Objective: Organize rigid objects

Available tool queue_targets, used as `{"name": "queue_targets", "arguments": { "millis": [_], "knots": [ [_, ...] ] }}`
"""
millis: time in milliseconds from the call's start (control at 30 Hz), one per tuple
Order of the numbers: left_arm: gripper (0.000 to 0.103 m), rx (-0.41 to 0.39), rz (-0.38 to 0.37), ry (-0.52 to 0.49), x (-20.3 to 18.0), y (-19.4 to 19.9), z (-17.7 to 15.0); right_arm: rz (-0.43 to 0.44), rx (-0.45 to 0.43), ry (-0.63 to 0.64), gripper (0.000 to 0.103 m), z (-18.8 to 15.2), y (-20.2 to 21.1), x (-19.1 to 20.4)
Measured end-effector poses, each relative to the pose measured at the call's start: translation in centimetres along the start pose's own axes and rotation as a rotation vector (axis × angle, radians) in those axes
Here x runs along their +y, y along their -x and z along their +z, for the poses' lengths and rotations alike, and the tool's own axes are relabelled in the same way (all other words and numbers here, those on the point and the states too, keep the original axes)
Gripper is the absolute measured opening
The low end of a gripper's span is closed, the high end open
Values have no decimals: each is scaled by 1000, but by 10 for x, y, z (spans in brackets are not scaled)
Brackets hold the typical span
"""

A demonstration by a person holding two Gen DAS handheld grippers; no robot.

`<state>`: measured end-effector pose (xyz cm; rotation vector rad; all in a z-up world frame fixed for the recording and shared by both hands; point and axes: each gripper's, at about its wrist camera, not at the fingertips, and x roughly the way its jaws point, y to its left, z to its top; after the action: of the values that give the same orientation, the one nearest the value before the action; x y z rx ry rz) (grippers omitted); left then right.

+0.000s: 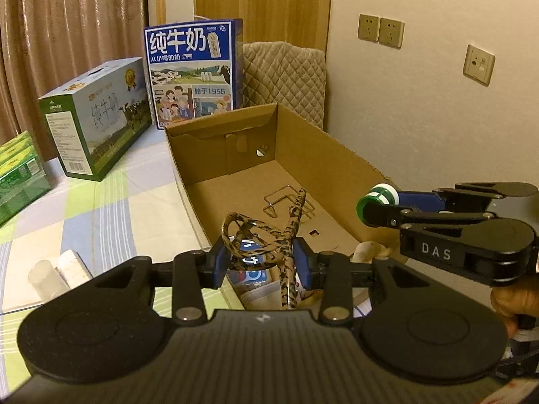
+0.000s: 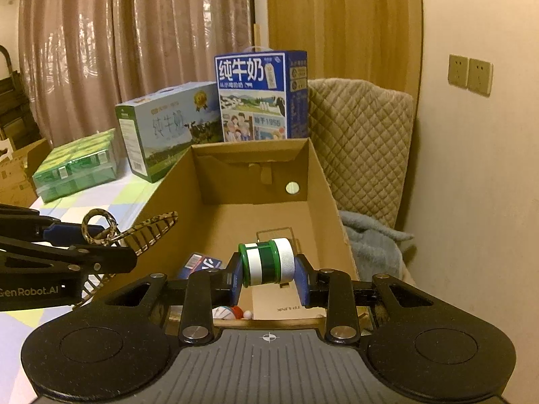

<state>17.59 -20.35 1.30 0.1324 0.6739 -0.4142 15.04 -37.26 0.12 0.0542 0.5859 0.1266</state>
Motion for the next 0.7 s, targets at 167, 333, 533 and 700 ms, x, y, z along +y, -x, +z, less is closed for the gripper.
{"name": "queue_targets", "arguments": {
  "millis": [167,333,533,700],
  "knots": [
    [35,18,-9,-1,-1,-12,1,6,13,-13,29,0,-6,-2],
    [35,32,-16,-12,-3,-20,2,6,17,-21,29,1,-10,-3],
    [35,40,-26,-33,-4,-27,3,3,22,-33,29,1,-11,-5],
    [35,39,-24,-53,-4,-31,3,0,21,-57,29,0,-12,-8]
  ]
}}
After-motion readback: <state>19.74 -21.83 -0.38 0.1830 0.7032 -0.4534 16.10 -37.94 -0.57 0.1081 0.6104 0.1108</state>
